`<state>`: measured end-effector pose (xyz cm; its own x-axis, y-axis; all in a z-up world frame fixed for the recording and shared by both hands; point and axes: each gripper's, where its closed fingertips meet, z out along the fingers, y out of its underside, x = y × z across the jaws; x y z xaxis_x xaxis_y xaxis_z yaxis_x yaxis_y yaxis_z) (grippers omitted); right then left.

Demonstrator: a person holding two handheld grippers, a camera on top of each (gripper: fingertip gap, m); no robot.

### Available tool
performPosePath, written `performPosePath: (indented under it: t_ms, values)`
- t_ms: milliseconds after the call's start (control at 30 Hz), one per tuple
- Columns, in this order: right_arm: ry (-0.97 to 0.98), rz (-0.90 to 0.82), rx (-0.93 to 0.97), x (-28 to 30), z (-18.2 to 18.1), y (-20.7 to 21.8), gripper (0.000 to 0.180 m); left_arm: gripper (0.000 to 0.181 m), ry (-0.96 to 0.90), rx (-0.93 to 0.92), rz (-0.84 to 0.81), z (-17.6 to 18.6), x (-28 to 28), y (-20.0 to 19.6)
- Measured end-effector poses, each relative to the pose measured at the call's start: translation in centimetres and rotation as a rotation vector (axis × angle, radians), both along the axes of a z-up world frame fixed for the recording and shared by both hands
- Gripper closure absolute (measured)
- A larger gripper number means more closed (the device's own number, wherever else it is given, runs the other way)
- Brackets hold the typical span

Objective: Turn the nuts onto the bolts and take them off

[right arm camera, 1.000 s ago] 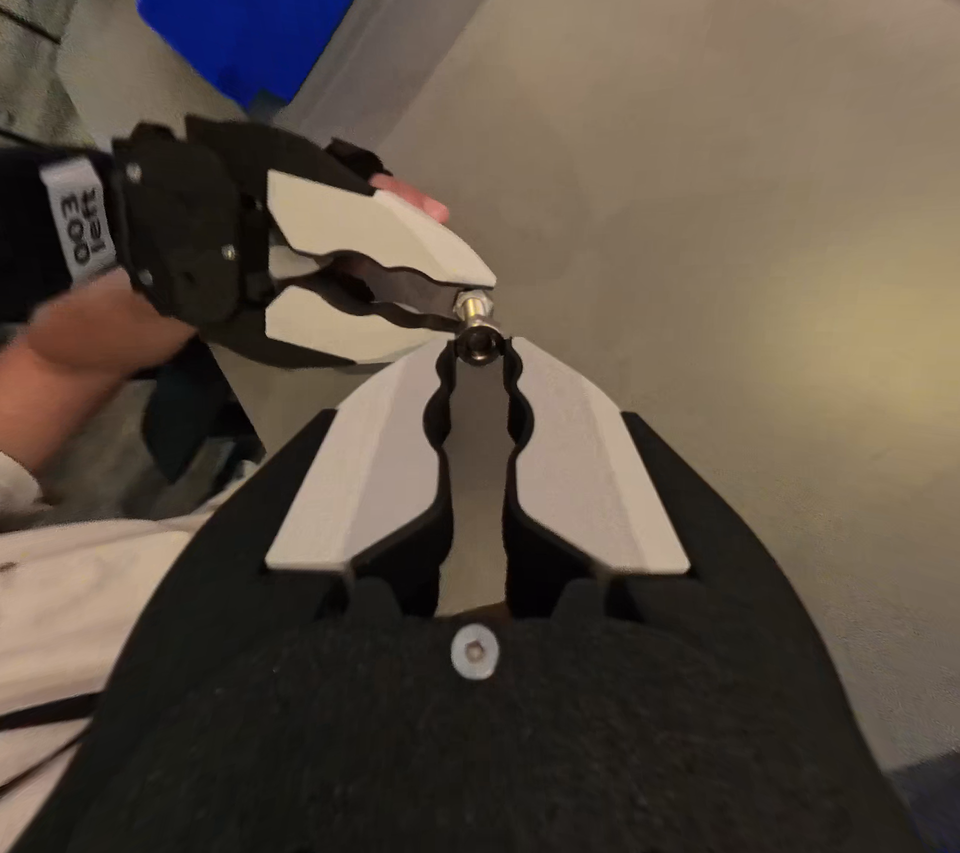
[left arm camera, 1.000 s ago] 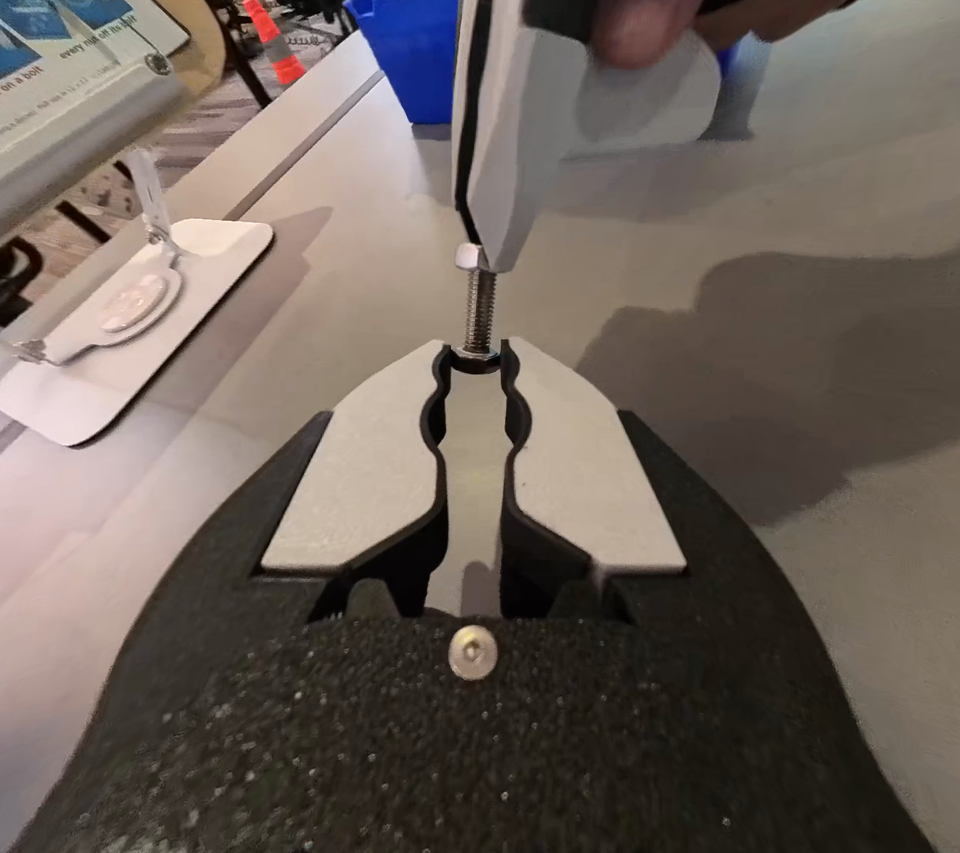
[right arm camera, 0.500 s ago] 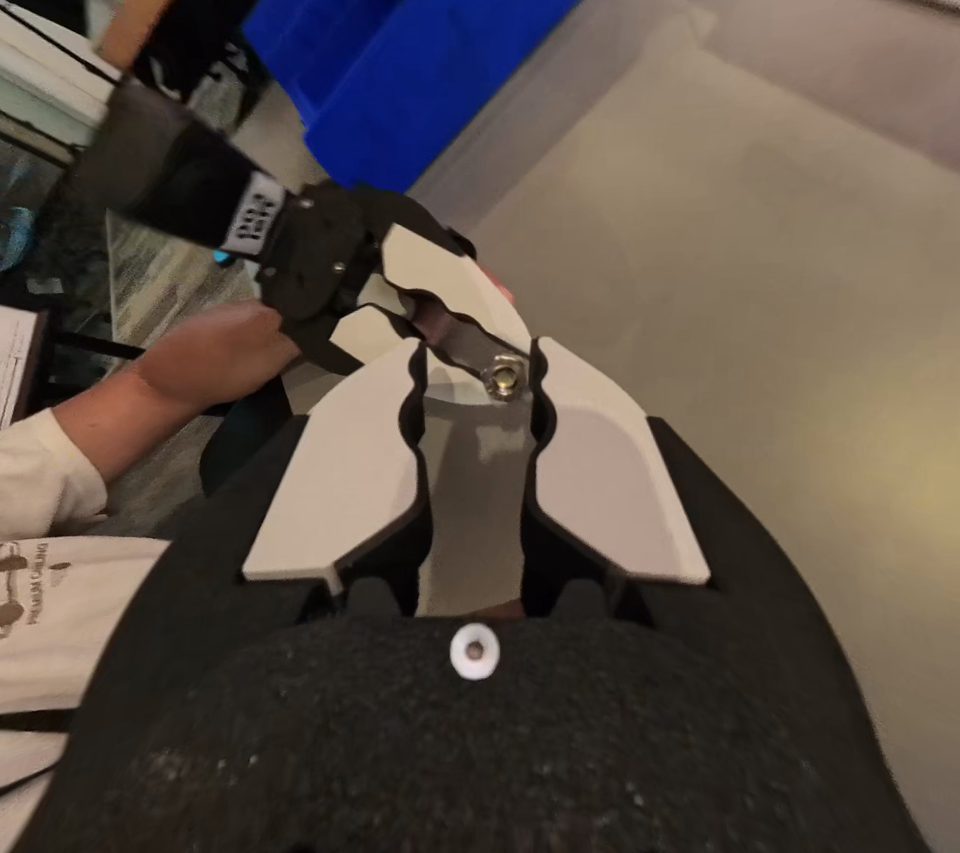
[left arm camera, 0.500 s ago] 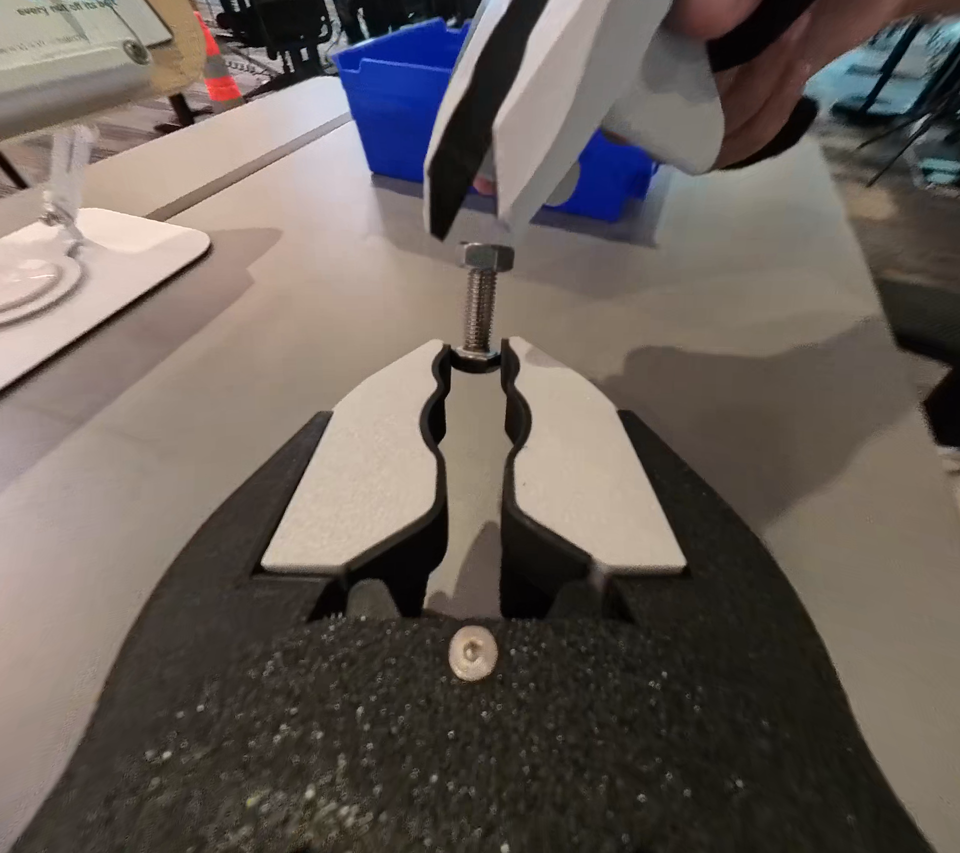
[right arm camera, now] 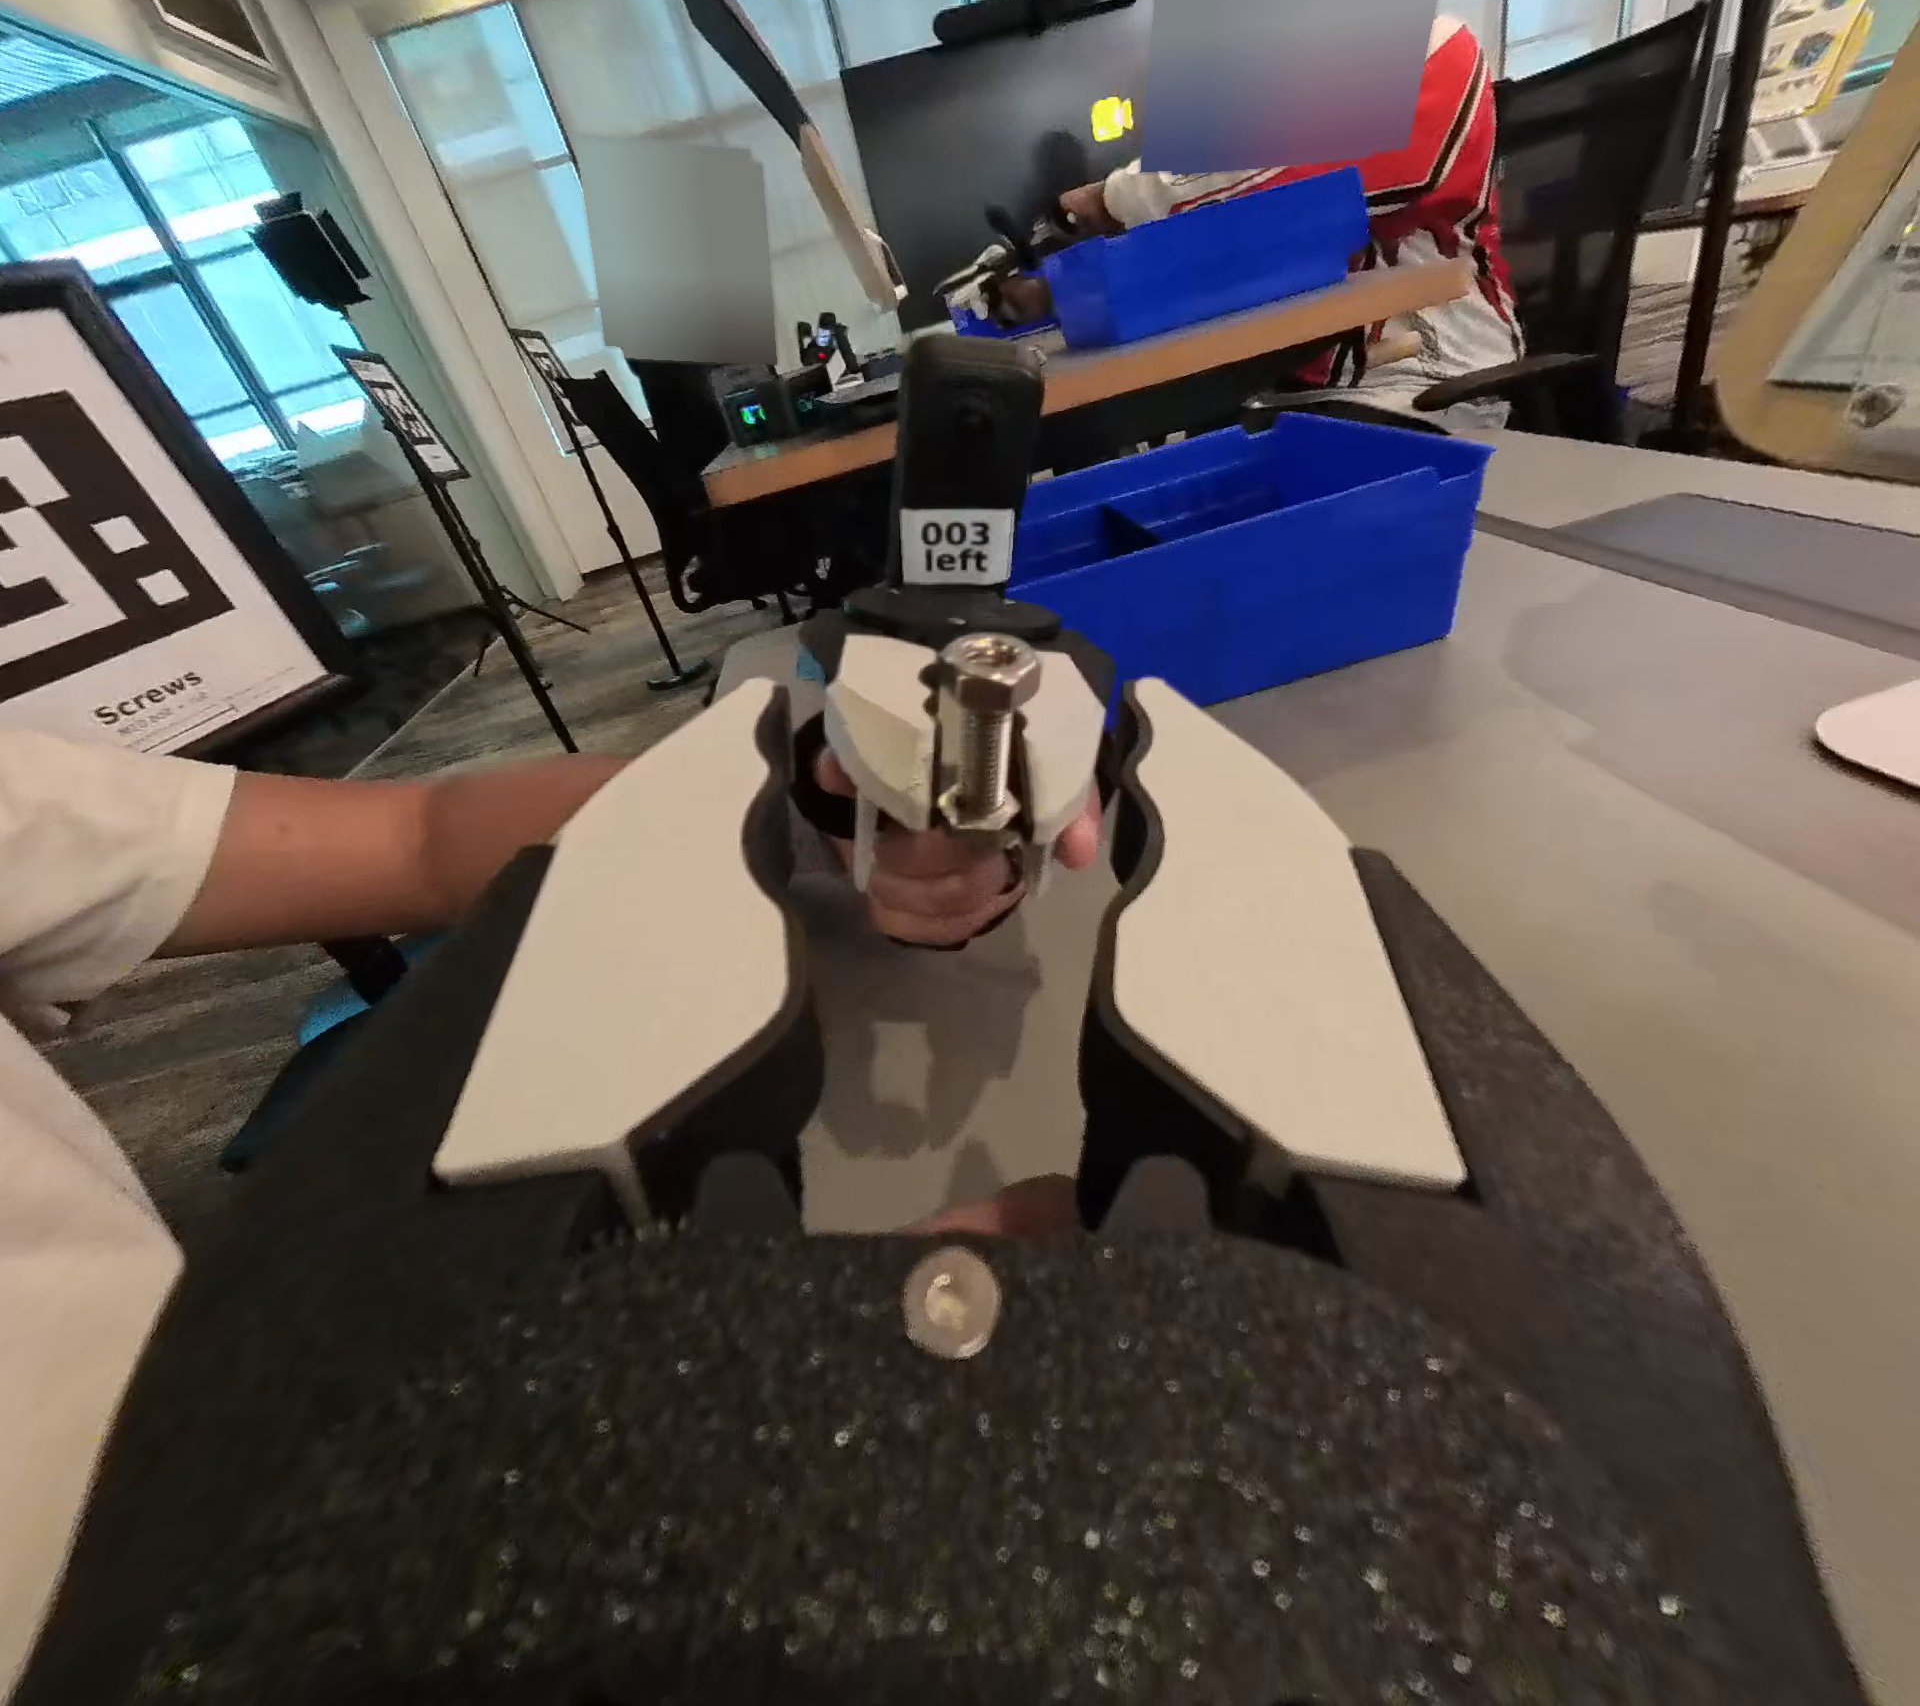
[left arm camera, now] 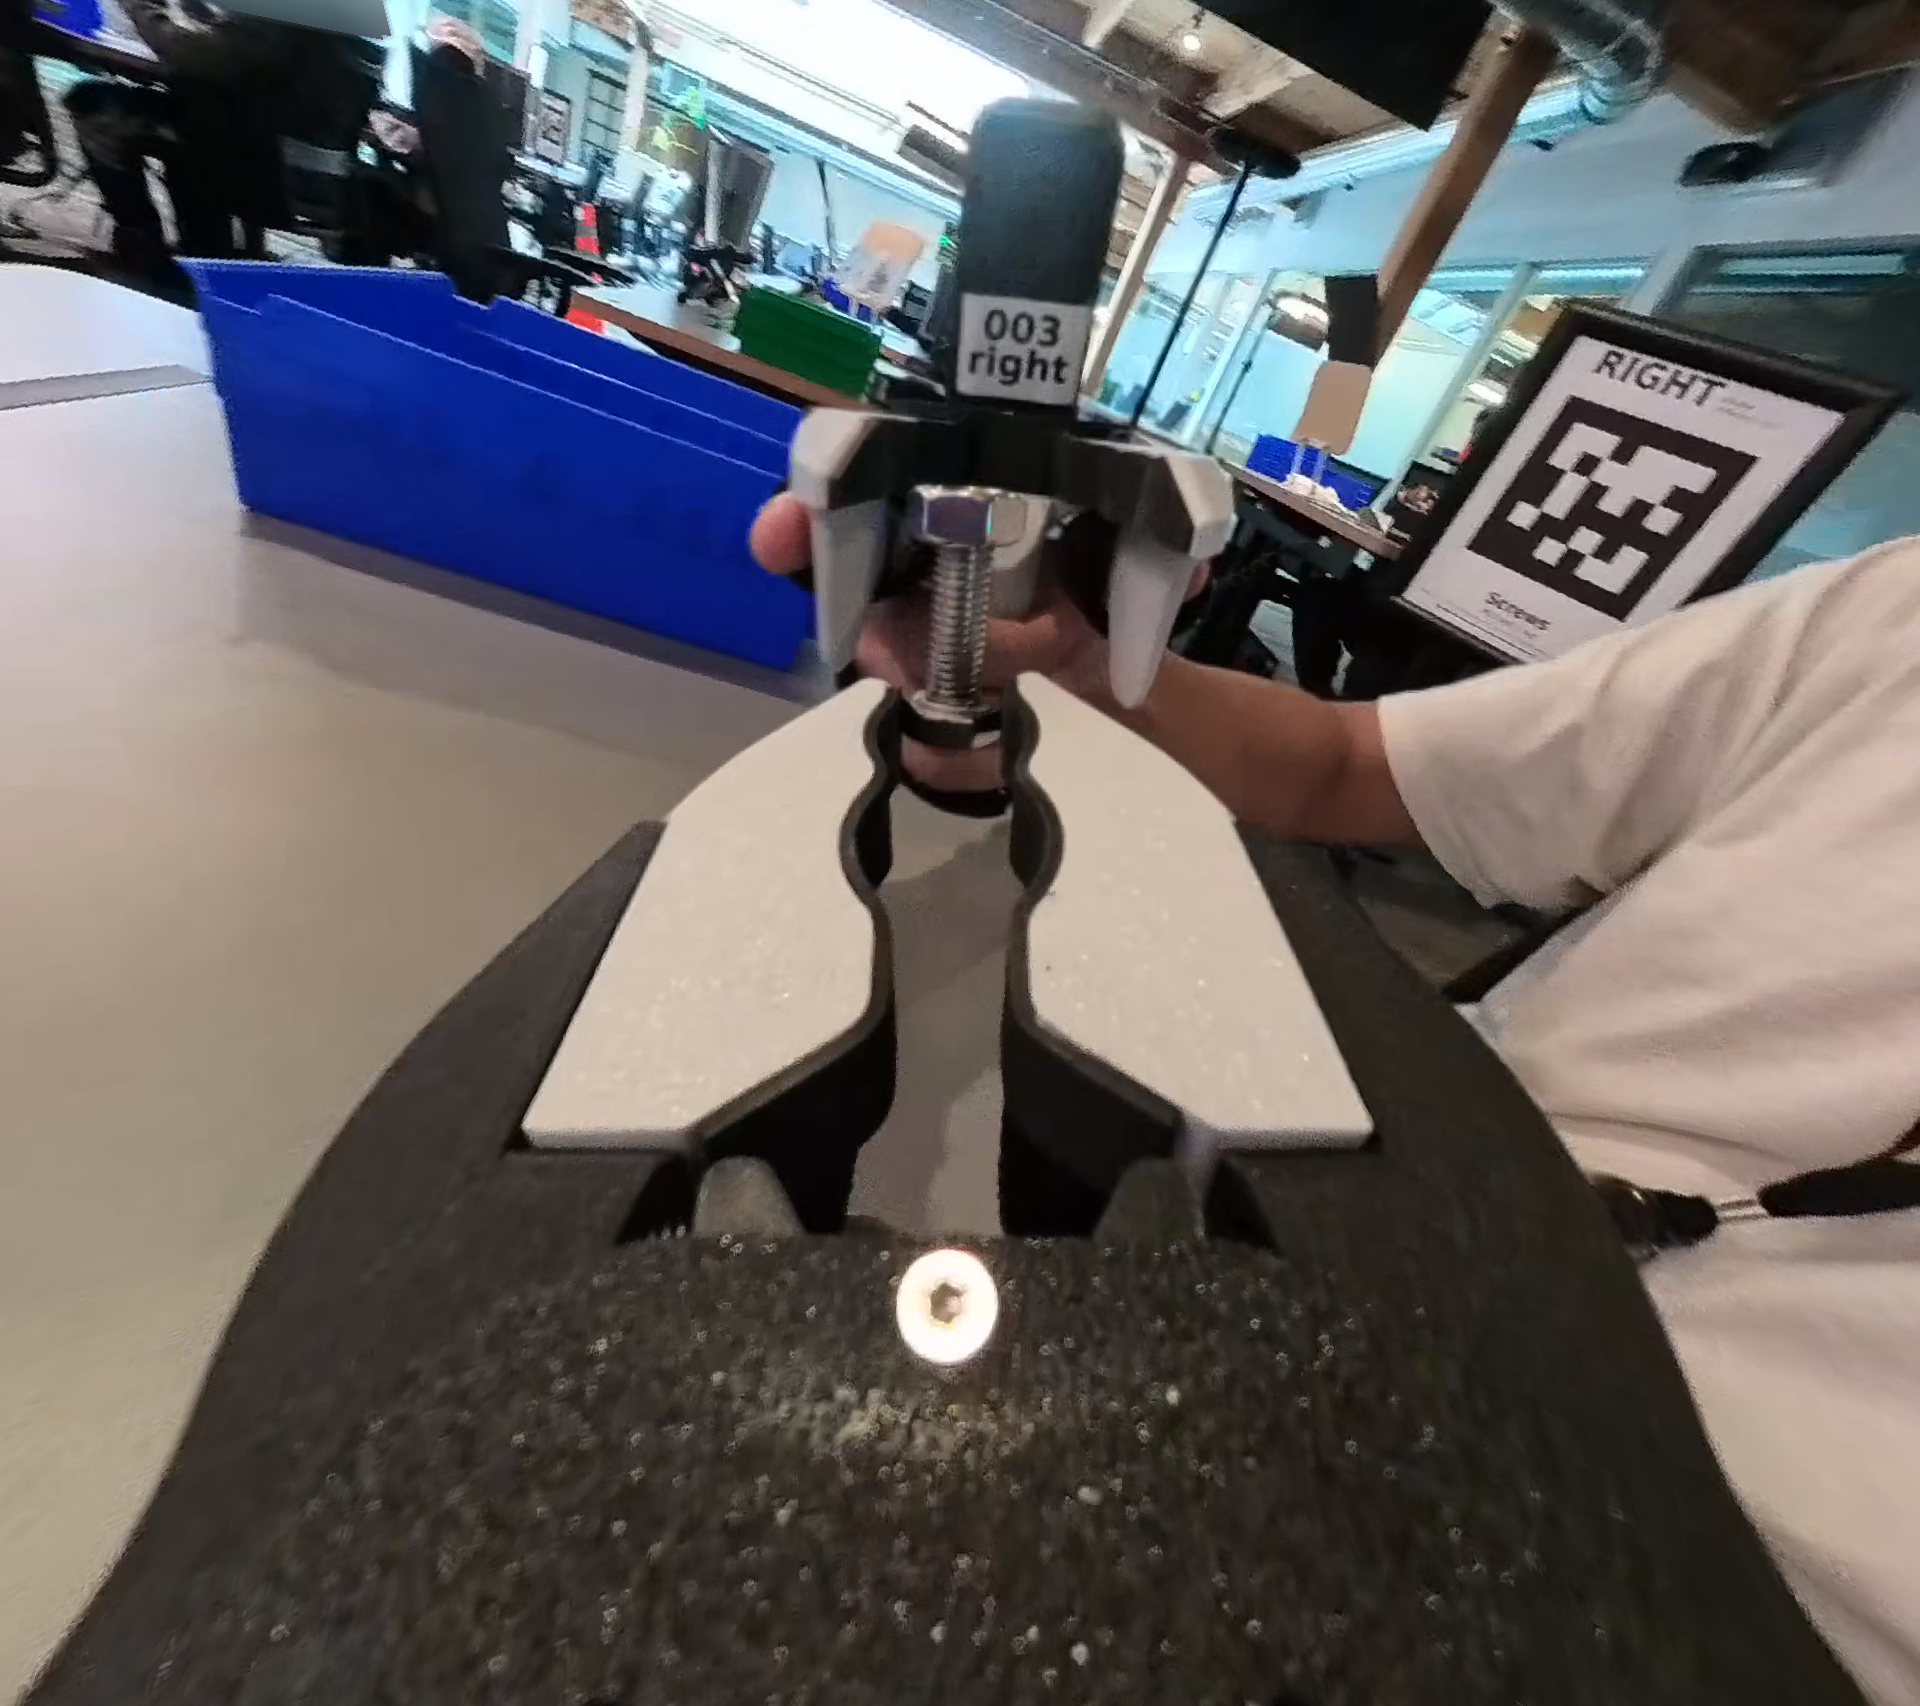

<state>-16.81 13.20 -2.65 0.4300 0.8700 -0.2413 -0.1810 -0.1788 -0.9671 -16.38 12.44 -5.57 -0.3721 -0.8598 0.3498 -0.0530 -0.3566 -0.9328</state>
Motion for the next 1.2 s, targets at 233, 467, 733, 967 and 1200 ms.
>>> performPosePath:
  t_ms: [233, 467, 733, 967, 1200]
  values:
    - [0.064, 0.071, -0.015, -1.1, 0.3, -0.8, 0.121, 0.163, 0.022, 0.014, 0.003, -0.5, 0.3, -0.1]
    - [0.081, 0.006, -0.011, 0.7, 0.2, -0.7, 0.123, 0.163, -0.011, 0.003, 0.046, 0.5, -0.4, 1.0]
    - [0.041, 0.052, -0.014, -2.2, 0.6, -0.2, 0.121, 0.163, 0.009, 0.036, 0.008, 0.1, 0.0, -0.2]
    - [0.072, 0.001, 0.0, 0.2, 0.9, -0.9, 0.123, 0.163, -0.006, 0.017, 0.089, 0.7, -0.7, 1.8]
    - [0.069, 0.016, -0.015, -1.9, 0.9, 0.6, 0.121, 0.163, 0.001, 0.055, 0.027, 0.6, -0.3, 0.1]
